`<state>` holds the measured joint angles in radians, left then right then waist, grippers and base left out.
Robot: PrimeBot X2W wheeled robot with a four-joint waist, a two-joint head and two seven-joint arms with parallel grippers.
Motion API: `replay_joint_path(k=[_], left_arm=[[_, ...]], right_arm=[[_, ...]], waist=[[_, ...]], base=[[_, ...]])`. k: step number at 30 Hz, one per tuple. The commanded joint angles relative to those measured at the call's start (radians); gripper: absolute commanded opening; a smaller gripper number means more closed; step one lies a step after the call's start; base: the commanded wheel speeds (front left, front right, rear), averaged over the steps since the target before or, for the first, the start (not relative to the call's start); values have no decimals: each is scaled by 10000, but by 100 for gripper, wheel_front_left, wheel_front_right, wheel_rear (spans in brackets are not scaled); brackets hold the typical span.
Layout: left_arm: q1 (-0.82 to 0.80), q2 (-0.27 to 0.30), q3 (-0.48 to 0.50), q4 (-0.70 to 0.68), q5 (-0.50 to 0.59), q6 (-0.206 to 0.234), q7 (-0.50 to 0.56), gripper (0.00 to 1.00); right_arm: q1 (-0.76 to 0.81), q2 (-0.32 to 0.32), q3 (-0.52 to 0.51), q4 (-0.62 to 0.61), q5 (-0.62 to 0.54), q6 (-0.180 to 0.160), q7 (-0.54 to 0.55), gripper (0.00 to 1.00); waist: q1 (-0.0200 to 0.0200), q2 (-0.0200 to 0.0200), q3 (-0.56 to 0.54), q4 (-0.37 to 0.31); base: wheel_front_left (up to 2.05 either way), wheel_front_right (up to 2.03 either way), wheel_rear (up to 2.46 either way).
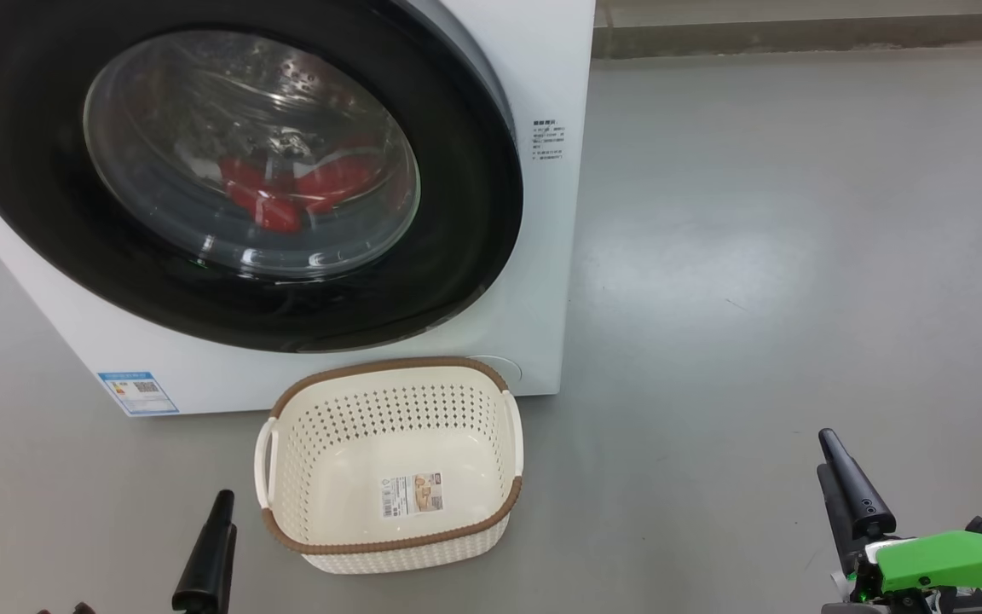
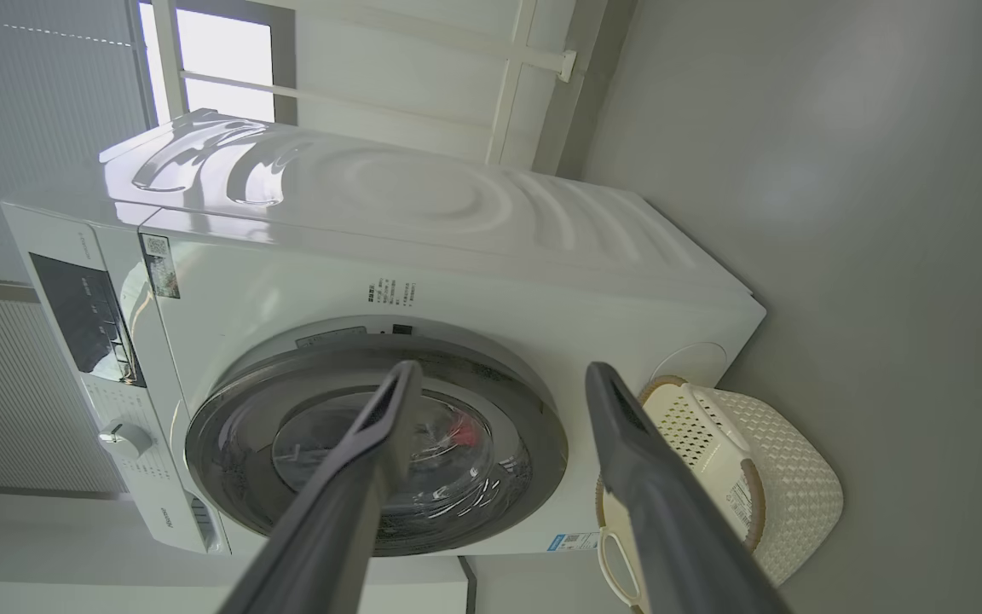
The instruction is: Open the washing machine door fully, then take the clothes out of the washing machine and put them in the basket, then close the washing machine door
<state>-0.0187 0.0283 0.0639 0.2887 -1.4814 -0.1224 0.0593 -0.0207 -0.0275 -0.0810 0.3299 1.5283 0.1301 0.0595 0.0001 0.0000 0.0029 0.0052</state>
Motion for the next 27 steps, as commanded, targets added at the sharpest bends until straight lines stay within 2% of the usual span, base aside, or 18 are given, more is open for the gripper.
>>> replay_joint_path(k=[1, 14, 27], left_arm=[[-99, 134, 76, -368, 358, -20, -106, 100], [-11, 127, 171, -718, 2218, -13, -490, 100], [83, 139, 29, -1280, 4126, 276, -875, 100]], right_arm=[[-229, -189, 106, -293, -310, 3, -127, 100], [-249, -296, 457, -380, -1647, 3, -509, 100], [-298, -402, 798, -406, -2862, 3, -892, 100]], waist=[[-1, 0, 5, 3], [-1, 0, 76, 30], [-1, 0, 180, 53]], base=[[0, 0, 0], [0, 0, 0], [0, 0, 0]])
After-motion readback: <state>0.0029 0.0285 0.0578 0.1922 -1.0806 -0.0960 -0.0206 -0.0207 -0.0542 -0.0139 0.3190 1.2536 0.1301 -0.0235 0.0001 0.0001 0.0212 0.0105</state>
